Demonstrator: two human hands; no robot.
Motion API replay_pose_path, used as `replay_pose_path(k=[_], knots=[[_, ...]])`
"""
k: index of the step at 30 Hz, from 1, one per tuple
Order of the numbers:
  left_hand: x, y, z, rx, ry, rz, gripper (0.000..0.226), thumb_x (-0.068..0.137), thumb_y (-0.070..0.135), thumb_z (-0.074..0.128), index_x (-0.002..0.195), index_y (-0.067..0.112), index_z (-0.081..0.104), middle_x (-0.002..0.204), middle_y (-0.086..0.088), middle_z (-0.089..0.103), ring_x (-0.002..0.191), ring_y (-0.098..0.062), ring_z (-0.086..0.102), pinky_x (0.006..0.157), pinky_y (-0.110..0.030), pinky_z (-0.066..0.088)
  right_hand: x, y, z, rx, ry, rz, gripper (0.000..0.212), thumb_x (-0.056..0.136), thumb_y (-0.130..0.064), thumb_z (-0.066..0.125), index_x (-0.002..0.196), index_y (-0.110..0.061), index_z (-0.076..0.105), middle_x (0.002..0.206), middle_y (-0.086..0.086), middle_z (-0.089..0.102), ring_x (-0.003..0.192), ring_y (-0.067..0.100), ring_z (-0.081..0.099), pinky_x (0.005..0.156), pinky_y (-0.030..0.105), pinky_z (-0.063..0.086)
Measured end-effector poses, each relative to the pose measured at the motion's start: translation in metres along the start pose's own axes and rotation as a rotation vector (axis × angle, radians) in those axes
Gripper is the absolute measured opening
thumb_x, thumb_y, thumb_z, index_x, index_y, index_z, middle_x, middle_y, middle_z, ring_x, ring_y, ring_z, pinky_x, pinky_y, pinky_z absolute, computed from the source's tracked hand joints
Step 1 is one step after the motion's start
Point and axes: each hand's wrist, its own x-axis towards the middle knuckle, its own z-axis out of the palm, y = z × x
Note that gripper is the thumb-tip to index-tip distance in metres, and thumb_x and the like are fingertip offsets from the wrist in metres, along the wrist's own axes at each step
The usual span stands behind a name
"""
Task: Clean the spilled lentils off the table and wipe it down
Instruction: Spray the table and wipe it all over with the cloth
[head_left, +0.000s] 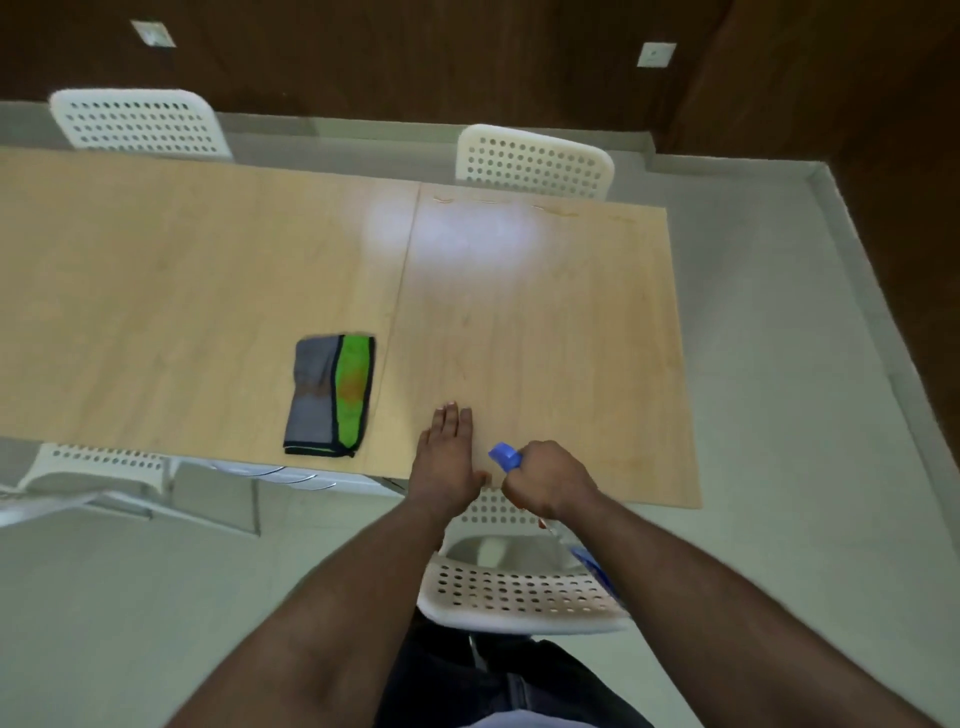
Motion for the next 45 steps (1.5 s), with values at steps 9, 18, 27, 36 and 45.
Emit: replay_pose_path(k=[9, 18, 27, 36, 45], knots=[[0.016, -0.076, -0.034, -0.006, 0.031, -0.012, 0.123, 0.086, 0.054, 0.079, 0.168, 0.009, -0.001, 0.176, -0.013, -0.001, 0.163, -0.028, -0.004, 0.132, -0.040, 0.005, 0.033, -0.074, 0.011, -0.076, -0.043, -0.093, 0.014, 0.080, -0.028, 0.056, 0.077, -0.016, 0.062, 0.075, 0.004, 0.064, 0.067, 0.022, 0.062, 0.059, 0.029, 0.043], [0.060, -0.111, -0.066, -0.032, 0.022, 0.064, 0.132, 0.079, 0.058, 0.083, 0.168, 0.011, -0.002, 0.177, -0.009, -0.002, 0.163, -0.023, -0.008, 0.132, -0.039, -0.001, 0.088, -0.126, -0.005, 0.034, -0.021, -0.032, 0.016, 0.078, -0.030, 0.060, 0.083, -0.016, 0.066, 0.076, 0.004, 0.065, 0.069, 0.022, 0.062, 0.058, 0.029, 0.043], [0.123, -0.115, -0.100, -0.029, 0.010, 0.101, 0.131, 0.080, 0.065, 0.079, 0.168, 0.012, -0.001, 0.177, -0.008, -0.006, 0.163, -0.023, -0.009, 0.132, -0.037, -0.002, 0.154, -0.166, -0.061, 0.175, 0.098, 0.026, 0.010, 0.077, -0.023, 0.062, 0.082, -0.014, 0.063, 0.077, 0.003, 0.066, 0.067, 0.020, 0.063, 0.059, 0.034, 0.051], [0.195, -0.095, -0.121, -0.067, -0.025, 0.144, 0.134, 0.077, 0.065, 0.082, 0.169, 0.017, -0.003, 0.177, -0.004, -0.007, 0.163, -0.022, -0.009, 0.132, -0.040, 0.001, 0.219, -0.190, -0.131, 0.246, 0.248, 0.070, 0.012, 0.078, -0.024, 0.061, 0.080, -0.013, 0.065, 0.079, 0.007, 0.069, 0.070, 0.025, 0.066, 0.058, 0.031, 0.046], [0.240, -0.054, -0.128, -0.035, -0.057, 0.230, 0.131, 0.079, 0.065, 0.081, 0.168, 0.019, -0.004, 0.177, -0.002, -0.011, 0.162, -0.023, -0.011, 0.133, -0.043, 0.002, 0.252, -0.173, -0.182, 0.431, 0.410, 0.164, 0.015, 0.078, -0.024, 0.061, 0.082, -0.010, 0.065, 0.077, 0.008, 0.070, 0.067, 0.025, 0.068, 0.062, 0.038, 0.059]])
